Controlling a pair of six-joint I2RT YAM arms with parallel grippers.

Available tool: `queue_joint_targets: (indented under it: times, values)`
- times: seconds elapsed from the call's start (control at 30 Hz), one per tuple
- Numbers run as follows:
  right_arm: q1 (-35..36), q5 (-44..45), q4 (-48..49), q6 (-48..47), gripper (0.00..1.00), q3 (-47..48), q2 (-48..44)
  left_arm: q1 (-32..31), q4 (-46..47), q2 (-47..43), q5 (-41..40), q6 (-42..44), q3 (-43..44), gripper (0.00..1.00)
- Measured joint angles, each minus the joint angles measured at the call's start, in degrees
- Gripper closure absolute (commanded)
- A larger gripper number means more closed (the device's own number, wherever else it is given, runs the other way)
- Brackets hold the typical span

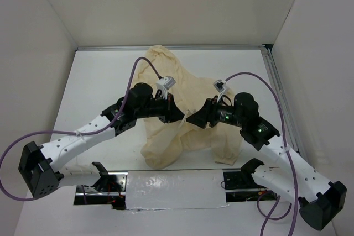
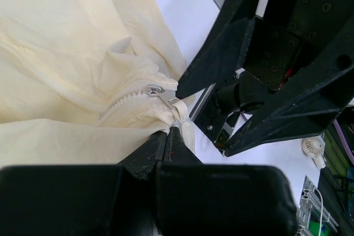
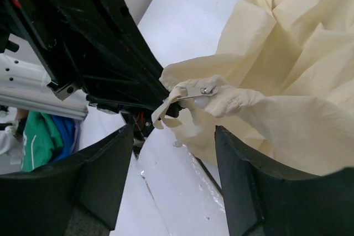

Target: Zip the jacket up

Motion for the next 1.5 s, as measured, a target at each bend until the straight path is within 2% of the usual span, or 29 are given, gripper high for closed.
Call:
queue_joint_targets:
  times: [0.2, 0.33, 0.43, 0.7, 0.87, 0.9, 0.93, 1.1, 1.3, 1.5]
  values:
    - [3.1, 2.5, -1.6, -1.2, 0.36, 0.0, -0.4, 0.0, -1.3, 0.7, 0.0, 0.0, 0.2, 1.0]
    - [5.2, 3.5, -2.4, -0.5, 0.41, 0.1, 0.0, 0.0, -1.5, 0.9, 0.0, -0.1, 0.2, 1.0]
    - [7.1, 5.9, -0.6, 3.1, 0.52, -0.4, 0.3, 0.0, -1.4, 0.9, 0.0, -0.2, 0.2, 1.0]
    - [11.9, 16.7, 3.3, 12.0, 0.59, -1.8, 1.3, 0.0, -1.4, 0.8, -0.1, -1.6, 0.1, 1.0]
    - [15.0, 22.4, 2.6, 14.7, 0.78, -1.3, 3.7, 0.6, -2.1, 0.2, -1.1, -1.5, -0.7, 1.0]
    - [15.5, 23.7, 2.4, 15.0, 0.93, -1.2, 3.9, 0.8, -2.1, 0.1, -1.5, -1.5, -0.8, 1.0]
    - [16.0, 24.8, 2.0, 15.2, 0.96, -1.0, 4.2, 1.0, -2.1, 0.0, -1.8, -1.6, -0.9, 1.0]
    - [18.3, 28.0, 0.7, 16.8, 1.0, 0.1, 4.5, 0.7, -1.3, -0.1, -2.0, -1.7, -1.0, 1.0]
    - [18.2, 30.3, -4.4, 16.9, 1.0, 3.0, 2.2, 0.5, -1.3, -0.5, -2.3, -1.4, -1.4, 1.0]
    - [12.7, 25.4, -6.0, 18.6, 1.0, 7.0, 1.1, 0.1, -1.4, -0.6, -2.3, 0.0, -2.8, 1.0]
